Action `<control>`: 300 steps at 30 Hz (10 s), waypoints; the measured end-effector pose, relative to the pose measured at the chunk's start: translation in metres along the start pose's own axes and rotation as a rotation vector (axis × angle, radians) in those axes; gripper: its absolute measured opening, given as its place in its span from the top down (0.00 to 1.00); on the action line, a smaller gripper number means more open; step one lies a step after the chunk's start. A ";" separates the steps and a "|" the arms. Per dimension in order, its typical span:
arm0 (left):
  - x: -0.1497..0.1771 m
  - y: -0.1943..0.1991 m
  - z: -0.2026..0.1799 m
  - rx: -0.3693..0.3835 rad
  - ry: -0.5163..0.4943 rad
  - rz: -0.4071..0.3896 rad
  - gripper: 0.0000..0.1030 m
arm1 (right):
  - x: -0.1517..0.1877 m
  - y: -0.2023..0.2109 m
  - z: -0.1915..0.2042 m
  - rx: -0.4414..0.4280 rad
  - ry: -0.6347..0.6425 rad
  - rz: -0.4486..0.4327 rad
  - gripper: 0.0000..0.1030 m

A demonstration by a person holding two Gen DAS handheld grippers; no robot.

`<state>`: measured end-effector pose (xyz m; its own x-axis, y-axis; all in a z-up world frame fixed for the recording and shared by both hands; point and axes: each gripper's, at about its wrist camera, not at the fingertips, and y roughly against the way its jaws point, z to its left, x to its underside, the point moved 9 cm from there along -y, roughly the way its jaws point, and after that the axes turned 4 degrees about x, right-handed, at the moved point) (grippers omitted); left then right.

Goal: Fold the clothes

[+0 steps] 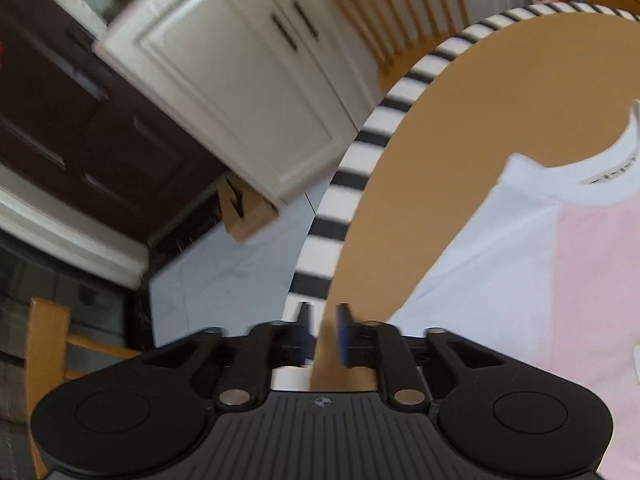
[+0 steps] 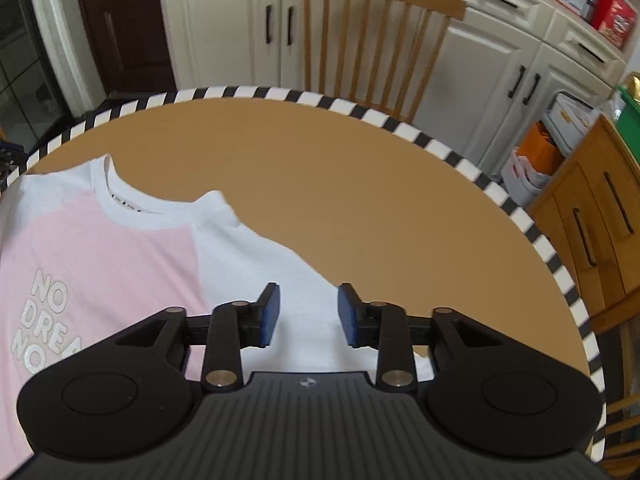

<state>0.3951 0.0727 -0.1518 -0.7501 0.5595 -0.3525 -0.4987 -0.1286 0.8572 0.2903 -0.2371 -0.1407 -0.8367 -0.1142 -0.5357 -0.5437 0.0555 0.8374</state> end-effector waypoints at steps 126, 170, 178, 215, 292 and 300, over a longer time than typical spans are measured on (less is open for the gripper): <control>-0.113 -0.005 -0.082 0.019 -0.003 -0.494 0.24 | -0.085 -0.091 -0.025 0.175 0.082 -0.185 0.56; 0.362 0.216 -0.209 0.267 0.351 -0.234 0.45 | 0.352 0.158 -0.012 -0.126 -0.003 -0.008 0.57; 0.353 0.216 -0.216 0.259 0.258 -0.248 0.93 | 0.344 0.159 -0.008 -0.159 -0.013 -0.010 0.86; 0.349 0.220 -0.312 -0.104 -0.678 -0.363 0.61 | 0.318 0.188 -0.026 -0.275 -0.167 -0.048 0.94; 0.322 0.273 -0.206 -0.158 -0.251 -0.307 0.92 | 0.350 0.157 0.014 0.326 0.119 -0.211 0.96; 0.363 0.259 -0.253 -0.039 -0.323 -0.295 0.66 | 0.337 0.172 0.009 0.247 0.098 -0.217 0.97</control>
<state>-0.1163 0.0349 -0.1526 -0.4022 0.8032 -0.4394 -0.6916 0.0480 0.7207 -0.0855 -0.2571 -0.1785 -0.6958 -0.2441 -0.6754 -0.7180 0.2570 0.6468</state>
